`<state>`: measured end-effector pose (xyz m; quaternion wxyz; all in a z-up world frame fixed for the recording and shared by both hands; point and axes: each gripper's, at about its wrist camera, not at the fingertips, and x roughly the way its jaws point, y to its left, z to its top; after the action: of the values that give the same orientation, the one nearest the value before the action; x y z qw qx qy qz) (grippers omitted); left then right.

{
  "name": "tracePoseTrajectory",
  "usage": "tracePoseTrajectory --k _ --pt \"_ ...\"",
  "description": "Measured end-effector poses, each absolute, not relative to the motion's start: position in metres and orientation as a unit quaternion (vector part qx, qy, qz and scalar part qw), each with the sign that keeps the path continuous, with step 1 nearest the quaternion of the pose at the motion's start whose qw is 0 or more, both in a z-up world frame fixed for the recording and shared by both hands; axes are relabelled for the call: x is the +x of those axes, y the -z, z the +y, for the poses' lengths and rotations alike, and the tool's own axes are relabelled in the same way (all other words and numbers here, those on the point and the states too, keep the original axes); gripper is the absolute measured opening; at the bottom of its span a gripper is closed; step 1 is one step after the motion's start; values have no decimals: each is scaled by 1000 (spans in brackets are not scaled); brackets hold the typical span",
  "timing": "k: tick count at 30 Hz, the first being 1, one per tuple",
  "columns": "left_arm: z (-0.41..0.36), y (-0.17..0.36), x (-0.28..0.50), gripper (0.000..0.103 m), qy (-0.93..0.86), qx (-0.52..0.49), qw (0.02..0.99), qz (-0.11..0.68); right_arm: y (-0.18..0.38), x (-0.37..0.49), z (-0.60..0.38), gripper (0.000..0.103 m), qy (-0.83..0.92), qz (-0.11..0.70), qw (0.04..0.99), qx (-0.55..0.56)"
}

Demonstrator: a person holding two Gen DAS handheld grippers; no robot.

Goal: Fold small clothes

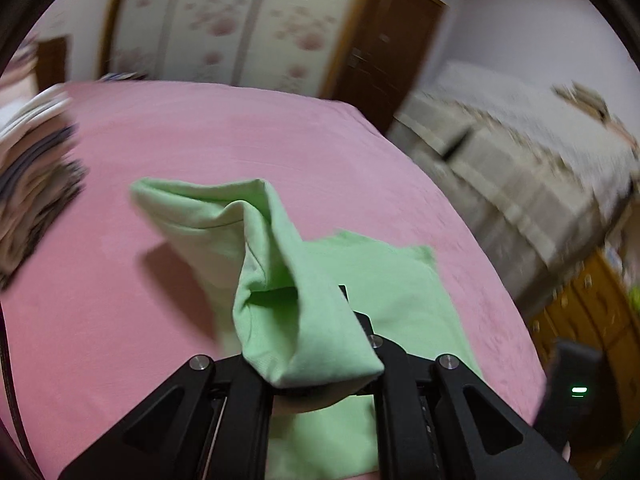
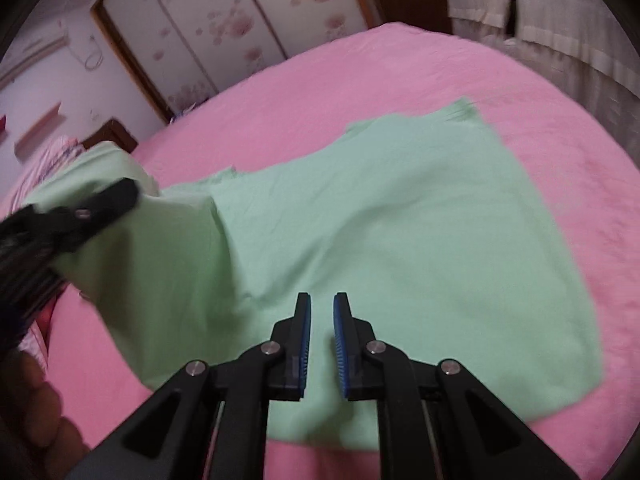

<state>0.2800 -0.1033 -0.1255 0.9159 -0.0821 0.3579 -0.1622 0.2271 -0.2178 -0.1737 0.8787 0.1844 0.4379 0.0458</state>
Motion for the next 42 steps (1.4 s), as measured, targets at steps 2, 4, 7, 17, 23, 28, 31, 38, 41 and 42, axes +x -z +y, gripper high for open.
tracePoseTrajectory --k 2,4,7,17,23,28,31,38,41,42 --pt "-137 128 279 6 184 -57 912 361 168 208 -249 11 -23 429 882 194" --pt "-178 135 273 6 209 -20 907 365 166 193 -274 11 4 427 884 191" --pt "-235 162 265 7 246 43 886 391 172 173 -306 11 45 437 879 184" --pt "-237 202 250 65 298 -16 836 460 181 138 -361 12 87 443 869 203" --pt "-195 188 251 71 316 -102 820 466 172 144 -352 12 53 424 880 206" --pt "-151 162 255 76 300 -153 829 447 157 149 -329 36 16 405 896 182" --pt "-125 159 268 78 277 -181 831 446 150 151 -312 39 -10 395 906 156" --pt "-69 195 304 78 215 -277 807 476 151 150 -267 50 -39 389 919 54" --pt "-56 218 321 78 201 -314 788 489 158 150 -256 52 -34 392 919 10" --pt "-52 226 328 78 195 -324 783 494 161 150 -253 52 -34 394 919 -1"
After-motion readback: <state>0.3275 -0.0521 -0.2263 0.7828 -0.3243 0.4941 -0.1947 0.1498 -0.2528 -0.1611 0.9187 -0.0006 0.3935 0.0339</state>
